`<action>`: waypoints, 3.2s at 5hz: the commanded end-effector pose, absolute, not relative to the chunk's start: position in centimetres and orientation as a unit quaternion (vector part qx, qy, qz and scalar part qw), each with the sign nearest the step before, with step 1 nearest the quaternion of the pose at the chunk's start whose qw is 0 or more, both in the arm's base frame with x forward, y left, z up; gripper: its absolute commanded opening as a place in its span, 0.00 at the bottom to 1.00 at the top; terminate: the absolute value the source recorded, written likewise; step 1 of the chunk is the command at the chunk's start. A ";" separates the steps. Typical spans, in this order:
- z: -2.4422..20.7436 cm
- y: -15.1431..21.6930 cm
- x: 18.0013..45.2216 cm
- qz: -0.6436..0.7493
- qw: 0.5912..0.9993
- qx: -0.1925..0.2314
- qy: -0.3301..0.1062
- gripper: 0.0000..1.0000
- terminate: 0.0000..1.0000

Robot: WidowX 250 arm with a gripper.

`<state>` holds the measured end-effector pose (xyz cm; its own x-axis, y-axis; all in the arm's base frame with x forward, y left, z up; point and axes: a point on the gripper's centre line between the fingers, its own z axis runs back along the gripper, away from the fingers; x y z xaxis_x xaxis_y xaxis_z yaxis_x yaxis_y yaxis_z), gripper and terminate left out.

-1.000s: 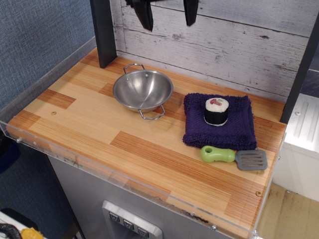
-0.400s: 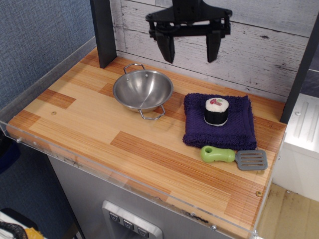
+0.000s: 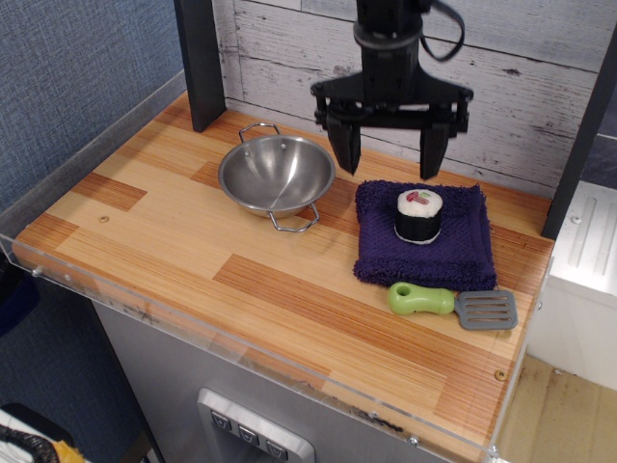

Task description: Put the sushi inside the bowl.

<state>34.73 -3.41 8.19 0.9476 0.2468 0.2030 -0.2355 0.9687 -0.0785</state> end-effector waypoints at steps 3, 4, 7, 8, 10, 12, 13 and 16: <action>5.0 -4.7 34.5 0.097 0.991 -0.040 -0.077 1.00 0.00; 4.7 -4.8 34.6 0.090 0.993 -0.039 -0.067 1.00 0.00; 4.6 -4.5 34.6 0.093 0.992 -0.044 -0.073 0.00 0.00; 5.4 -4.3 34.4 0.091 0.991 -0.052 -0.077 0.00 0.00; 9.8 -2.5 34.8 0.117 0.987 -0.048 -0.096 0.00 0.00; 11.6 2.2 34.8 0.174 0.978 -0.042 -0.108 0.00 0.00; 11.1 4.9 35.1 0.200 0.973 -0.034 -0.107 0.00 0.00; 7.3 6.3 34.5 0.205 0.976 -0.009 -0.072 0.00 0.00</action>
